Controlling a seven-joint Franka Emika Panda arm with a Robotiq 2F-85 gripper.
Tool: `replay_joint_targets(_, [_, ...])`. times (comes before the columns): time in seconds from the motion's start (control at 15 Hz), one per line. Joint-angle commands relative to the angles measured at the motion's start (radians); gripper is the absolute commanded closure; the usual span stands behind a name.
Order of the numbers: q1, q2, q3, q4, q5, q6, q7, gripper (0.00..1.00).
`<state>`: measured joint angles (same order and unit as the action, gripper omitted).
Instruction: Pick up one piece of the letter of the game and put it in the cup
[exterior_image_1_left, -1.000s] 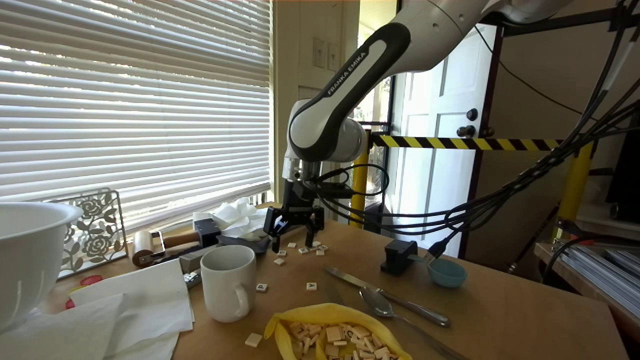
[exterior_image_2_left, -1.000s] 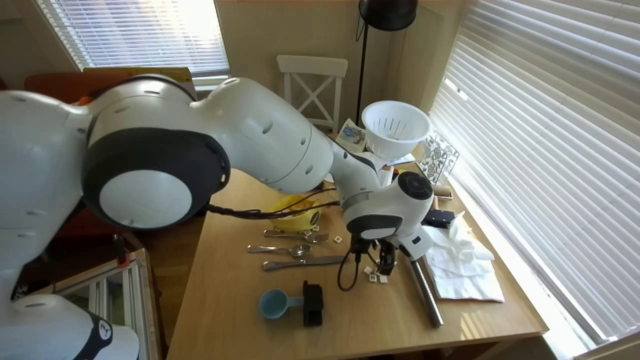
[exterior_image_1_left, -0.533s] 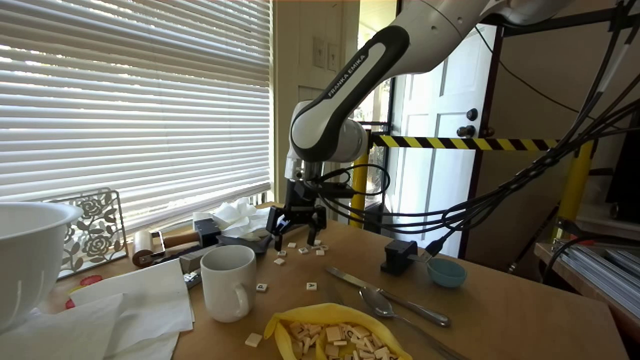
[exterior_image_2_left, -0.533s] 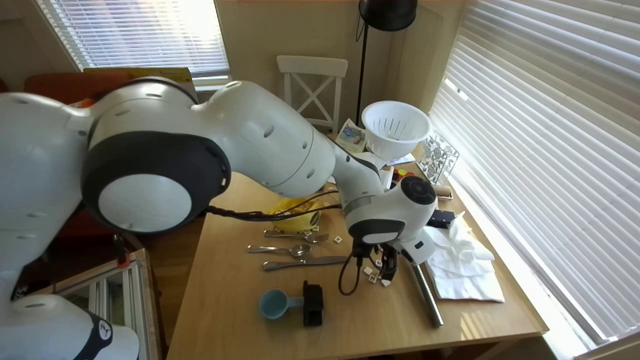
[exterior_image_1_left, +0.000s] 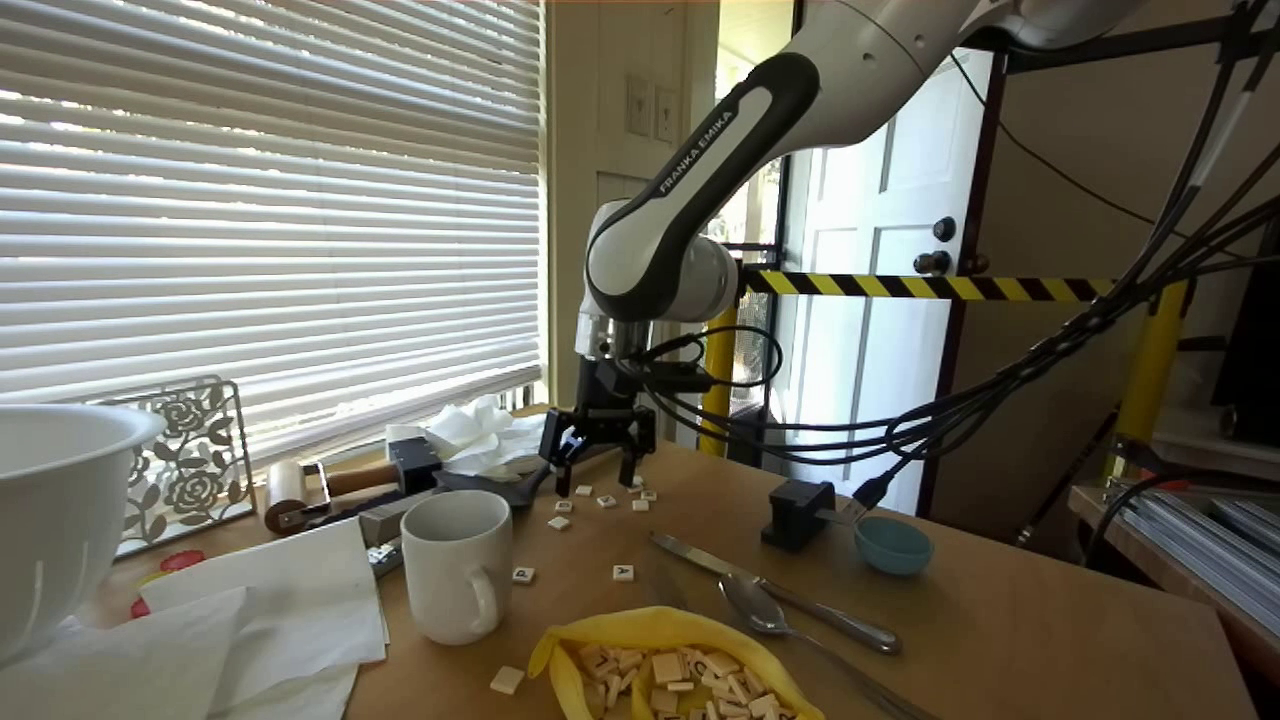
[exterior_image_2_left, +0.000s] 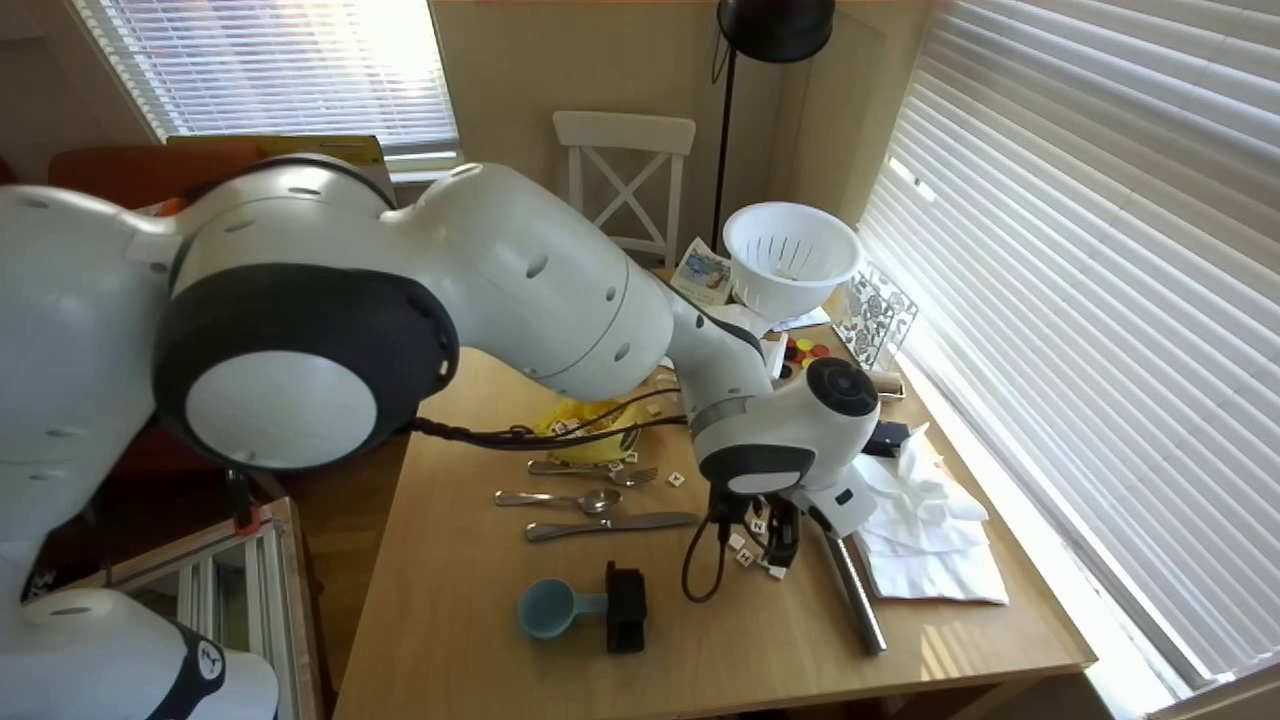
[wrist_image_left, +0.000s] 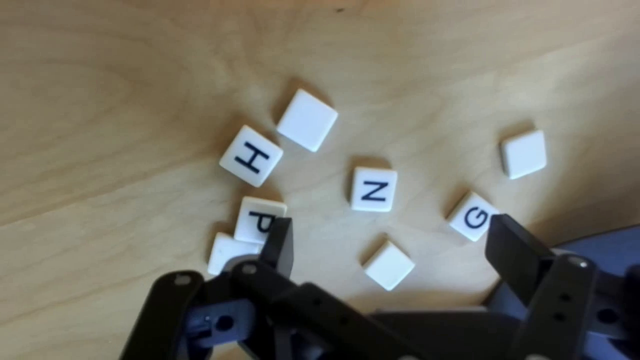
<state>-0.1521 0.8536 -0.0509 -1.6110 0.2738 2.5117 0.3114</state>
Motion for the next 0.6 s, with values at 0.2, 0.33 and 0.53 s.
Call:
replay_joint_targets(0.2, [0.019,-0.082,-0.013,-0.107,0.002,0.022,-0.011,0.0])
replay_joint_targets(0.33, [0.028,-0.086,-0.019,-0.118,0.0,0.019,-0.001,0.0])
replay_joint_targets(0.53, [0.054,-0.097,-0.029,-0.135,-0.013,0.029,0.01,0.11])
